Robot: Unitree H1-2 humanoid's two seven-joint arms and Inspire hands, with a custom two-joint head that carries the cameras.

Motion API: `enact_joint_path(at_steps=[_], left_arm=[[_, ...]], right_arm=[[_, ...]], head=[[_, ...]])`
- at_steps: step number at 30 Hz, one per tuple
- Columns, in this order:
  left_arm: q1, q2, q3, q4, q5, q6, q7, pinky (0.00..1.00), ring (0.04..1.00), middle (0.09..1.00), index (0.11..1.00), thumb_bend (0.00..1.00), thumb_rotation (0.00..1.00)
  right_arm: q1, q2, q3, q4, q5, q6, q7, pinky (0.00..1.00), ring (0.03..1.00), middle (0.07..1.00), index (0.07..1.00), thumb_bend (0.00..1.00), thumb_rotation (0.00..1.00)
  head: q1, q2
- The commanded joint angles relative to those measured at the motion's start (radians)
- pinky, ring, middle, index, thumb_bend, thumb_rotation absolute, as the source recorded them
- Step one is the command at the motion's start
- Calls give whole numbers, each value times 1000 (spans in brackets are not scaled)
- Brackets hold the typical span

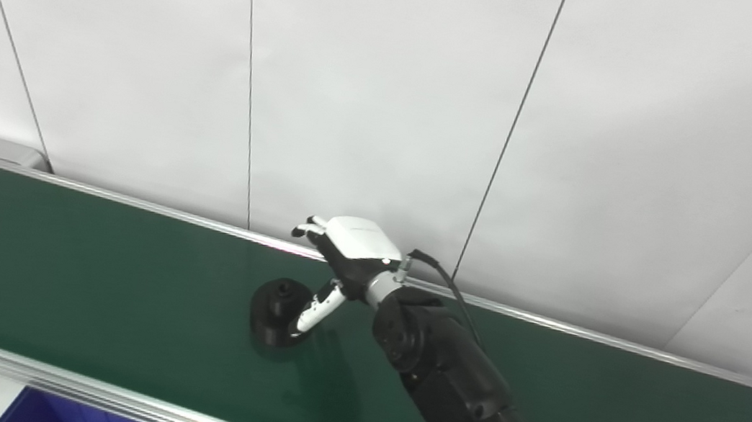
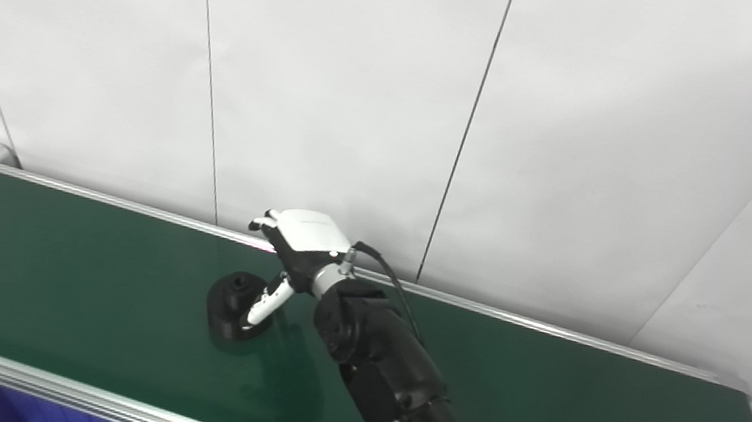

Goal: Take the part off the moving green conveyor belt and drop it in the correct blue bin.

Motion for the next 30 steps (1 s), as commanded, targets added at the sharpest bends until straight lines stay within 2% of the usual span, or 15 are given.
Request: enact_joint_path(at_steps=[1,4,9,13,15,18,20,21,22,23,24,27,28,30], left_arm=[[-13,-166,-110,-25,28,42,2,1000,1000,1000,1000,555,931],[-13,-174,-116,-22,36,40,4,1000,1000,1000,1000,552,915],[-3,-176,-127,-46,44,70,-9,1000,1000,1000,1000,539,907],[-1,-177,-132,-49,48,61,-7,1000,1000,1000,1000,568,900],[3,-176,-133,-58,45,72,-13,1000,1000,1000,1000,581,899],[8,-174,-135,-71,39,85,-18,1000,1000,1000,1000,586,900],[10,-173,-135,-76,37,90,-18,1000,1000,1000,1000,594,902],[11,-172,-135,-77,39,92,-17,1000,1000,1000,1000,595,903],[9,-171,-135,-76,41,89,-15,1000,1000,1000,1000,601,911],[8,-170,-135,-75,44,89,-14,1000,1000,1000,1000,610,923],[8,-169,-134,-74,44,86,-13,1000,1000,1000,1000,611,925],[4,-165,-131,-67,41,74,-11,1000,1000,1000,1000,610,932],[4,-165,-130,-65,38,71,-11,1000,1000,1000,1000,582,927],[6,-169,-125,-65,16,77,-16,1000,1000,1000,1000,566,920]], right_arm=[[-91,12,12,8,-21,-54,-29,579,889,966,881,1000,251],[-95,12,33,39,-23,-62,-32,619,880,964,883,1000,247],[-88,23,39,91,-1,-66,-36,585,850,951,875,1000,230],[-68,25,63,97,-13,-66,-33,573,837,930,869,1000,245],[-72,22,90,101,-30,-48,4,573,798,889,864,1000,249],[-108,23,165,124,-86,23,130,551,716,834,831,1000,239],[-115,25,179,132,-100,42,156,447,557,658,803,994,120],[-112,21,178,126,-101,43,153,429,531,628,798,991,96],[-106,15,176,115,-105,40,144,391,499,540,675,734,39],[-99,8,174,104,-110,33,130,374,518,513,550,594,12],[-92,4,170,97,-112,27,117,374,522,513,536,580,10],[-58,7,118,100,-85,-14,1,392,561,523,478,529,0],[-50,9,105,101,-79,-19,-26,363,469,510,508,520,0],[-32,18,68,103,-50,-40,-76,358,438,496,524,517,0]], head=[[7,1],[13,1],[23,3],[23,11],[19,14],[12,16],[11,16],[10,17],[9,18],[7,18],[6,18],[2,19],[2,19],[-2,18]])
